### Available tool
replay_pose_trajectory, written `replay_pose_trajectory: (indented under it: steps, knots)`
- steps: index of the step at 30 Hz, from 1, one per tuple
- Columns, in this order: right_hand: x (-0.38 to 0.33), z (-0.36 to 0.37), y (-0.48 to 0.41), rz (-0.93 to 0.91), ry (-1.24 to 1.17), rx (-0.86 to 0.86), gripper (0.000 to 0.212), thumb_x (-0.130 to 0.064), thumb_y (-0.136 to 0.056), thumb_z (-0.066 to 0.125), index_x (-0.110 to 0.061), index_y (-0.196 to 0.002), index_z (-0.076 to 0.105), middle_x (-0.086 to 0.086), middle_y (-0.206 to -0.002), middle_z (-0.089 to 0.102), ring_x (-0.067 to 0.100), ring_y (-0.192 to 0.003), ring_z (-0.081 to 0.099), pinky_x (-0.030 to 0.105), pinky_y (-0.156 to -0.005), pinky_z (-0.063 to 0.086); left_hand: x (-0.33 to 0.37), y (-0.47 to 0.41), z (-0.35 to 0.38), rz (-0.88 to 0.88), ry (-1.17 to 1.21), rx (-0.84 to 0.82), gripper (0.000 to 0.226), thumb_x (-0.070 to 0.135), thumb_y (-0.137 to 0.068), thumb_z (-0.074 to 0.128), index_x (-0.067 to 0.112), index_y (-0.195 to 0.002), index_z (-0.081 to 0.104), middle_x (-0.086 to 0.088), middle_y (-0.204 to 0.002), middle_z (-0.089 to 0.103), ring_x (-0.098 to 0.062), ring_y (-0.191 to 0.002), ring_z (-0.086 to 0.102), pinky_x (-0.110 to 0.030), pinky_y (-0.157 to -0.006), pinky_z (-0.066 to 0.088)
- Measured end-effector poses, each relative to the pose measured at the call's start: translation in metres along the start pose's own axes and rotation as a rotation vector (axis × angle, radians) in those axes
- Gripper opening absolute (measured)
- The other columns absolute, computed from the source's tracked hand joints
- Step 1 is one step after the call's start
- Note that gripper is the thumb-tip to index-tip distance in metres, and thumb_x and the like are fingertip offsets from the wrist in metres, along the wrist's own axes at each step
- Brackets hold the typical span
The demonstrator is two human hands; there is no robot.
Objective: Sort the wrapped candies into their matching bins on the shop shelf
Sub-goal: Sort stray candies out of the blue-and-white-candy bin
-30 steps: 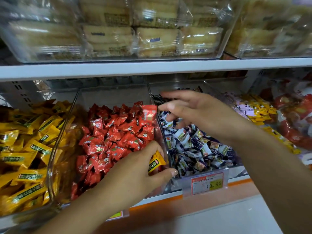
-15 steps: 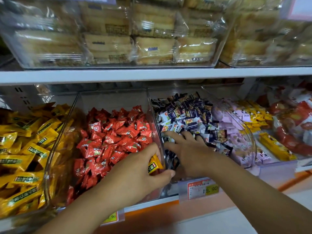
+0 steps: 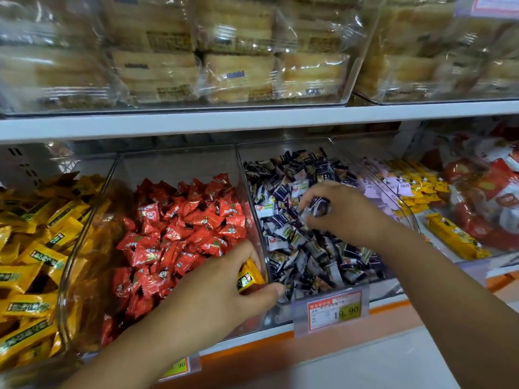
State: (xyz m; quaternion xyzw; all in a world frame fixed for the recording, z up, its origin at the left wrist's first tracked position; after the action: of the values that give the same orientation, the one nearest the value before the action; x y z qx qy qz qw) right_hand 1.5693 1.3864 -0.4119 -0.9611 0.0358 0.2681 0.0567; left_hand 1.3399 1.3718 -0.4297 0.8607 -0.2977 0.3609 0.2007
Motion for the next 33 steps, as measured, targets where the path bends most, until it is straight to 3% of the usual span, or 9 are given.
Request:
replay_pose_trajectory:
  steps: [3, 6, 8, 10, 12, 16, 18, 26, 33]
  knots:
    - [0.000, -0.019, 0.008, 0.046, -0.066, 0.001, 0.023, -0.032, -0.085, 0.072, -0.037, -0.105, 0.062, -0.011, -0.125, 0.051, 0.003, -0.089, 0.056, 0.014, -0.069, 0.040, -0.001, -0.001, 0.000, 0.008, -0.003, -0.002, 0.040, 0.072, -0.070, 0.053, 0.036, -0.083, 0.041, 0.007, -0.062, 0.053, -0.007, -0.047, 0.042, -0.022, -0.049, 0.034]
    - [-0.004, -0.032, 0.020, 0.134, 0.123, -0.114, 0.045, -0.044, -0.080, 0.074, -0.044, -0.122, 0.056, -0.012, -0.142, 0.045, 0.010, -0.112, 0.051, 0.026, -0.087, 0.044, -0.002, 0.000, 0.001, 0.017, 0.005, -0.003, 0.044, 0.075, -0.064, 0.049, 0.037, -0.084, 0.041, 0.006, -0.062, 0.054, -0.007, -0.048, 0.044, -0.022, -0.050, 0.035]
    - [-0.014, -0.033, 0.024, 0.054, 0.326, -0.080, 0.039, -0.048, -0.082, 0.070, -0.043, -0.119, 0.060, -0.013, -0.137, 0.051, 0.013, -0.125, 0.042, 0.034, -0.099, 0.041, -0.002, 0.000, 0.001, 0.013, 0.002, -0.002, 0.044, 0.075, -0.064, 0.049, 0.037, -0.084, 0.041, 0.006, -0.062, 0.054, -0.006, -0.048, 0.044, -0.022, -0.050, 0.035]
    - [-0.033, -0.019, 0.023, -0.111, 0.273, -0.044, 0.017, -0.042, -0.089, 0.064, -0.037, -0.104, 0.069, -0.017, -0.110, 0.062, 0.007, -0.117, 0.040, 0.032, -0.096, 0.040, -0.002, 0.000, 0.001, 0.011, -0.010, -0.003, 0.044, 0.076, -0.064, 0.048, 0.038, -0.084, 0.040, 0.006, -0.062, 0.053, -0.007, -0.048, 0.044, -0.022, -0.051, 0.034]
    - [-0.041, 0.015, 0.016, -0.196, 0.168, -0.171, 0.016, -0.034, -0.095, 0.057, -0.031, -0.104, 0.071, -0.017, -0.095, 0.059, 0.004, -0.107, 0.040, 0.029, -0.090, 0.040, -0.002, -0.001, 0.000, 0.015, -0.001, 0.002, 0.042, 0.076, -0.065, 0.050, 0.038, -0.083, 0.042, 0.006, -0.062, 0.053, -0.007, -0.050, 0.043, -0.022, -0.051, 0.034]
    - [-0.027, 0.061, -0.002, -0.241, 0.335, -0.305, 0.033, -0.033, -0.099, 0.048, -0.031, -0.131, 0.056, -0.011, -0.130, 0.051, 0.012, -0.110, 0.031, 0.034, -0.097, 0.032, -0.001, 0.000, 0.000, 0.015, 0.016, 0.011, 0.039, 0.070, -0.067, 0.054, 0.036, -0.083, 0.043, 0.008, -0.061, 0.052, -0.006, -0.050, 0.043, -0.018, -0.049, 0.033]
    - [-0.023, 0.065, -0.004, -0.275, 0.501, -0.292, 0.040, -0.035, -0.100, 0.044, -0.033, -0.140, 0.045, -0.014, -0.136, 0.042, 0.013, -0.106, 0.025, 0.033, -0.091, 0.025, -0.001, 0.000, 0.000, 0.016, 0.029, 0.003, 0.039, 0.069, -0.068, 0.055, 0.035, -0.082, 0.044, 0.007, -0.061, 0.052, -0.006, -0.050, 0.043, -0.018, -0.050, 0.033]
    - [-0.028, 0.066, -0.005, -0.272, 0.530, -0.219, 0.042, -0.021, -0.093, 0.059, -0.039, -0.130, 0.049, -0.011, -0.102, 0.036, 0.015, -0.099, 0.025, 0.032, -0.084, 0.026, -0.002, 0.001, 0.000, 0.017, 0.047, -0.009, 0.042, 0.071, -0.067, 0.054, 0.033, -0.080, 0.043, 0.005, -0.060, 0.052, -0.006, -0.049, 0.042, -0.021, -0.050, 0.034]
    - [-0.029, 0.062, 0.000, -0.225, 0.542, -0.276, 0.038, -0.046, -0.097, 0.048, -0.038, -0.134, 0.048, -0.007, -0.111, 0.038, 0.020, -0.115, 0.028, 0.037, -0.096, 0.026, 0.000, 0.002, -0.001, 0.017, 0.053, -0.003, 0.042, 0.068, -0.070, 0.055, 0.028, -0.081, 0.044, 0.008, -0.059, 0.052, -0.006, -0.049, 0.043, -0.019, -0.050, 0.034]
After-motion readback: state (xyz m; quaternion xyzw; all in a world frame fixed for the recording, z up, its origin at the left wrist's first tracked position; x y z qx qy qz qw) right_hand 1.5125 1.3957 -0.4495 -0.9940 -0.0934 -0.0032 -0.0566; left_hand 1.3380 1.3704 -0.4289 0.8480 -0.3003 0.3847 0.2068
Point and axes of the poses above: each hand's wrist, its own y-axis away from the middle knuckle, its own z-axis out of the palm, x = y × z, the point moved 3 cm from there along -y, towards the middle knuckle
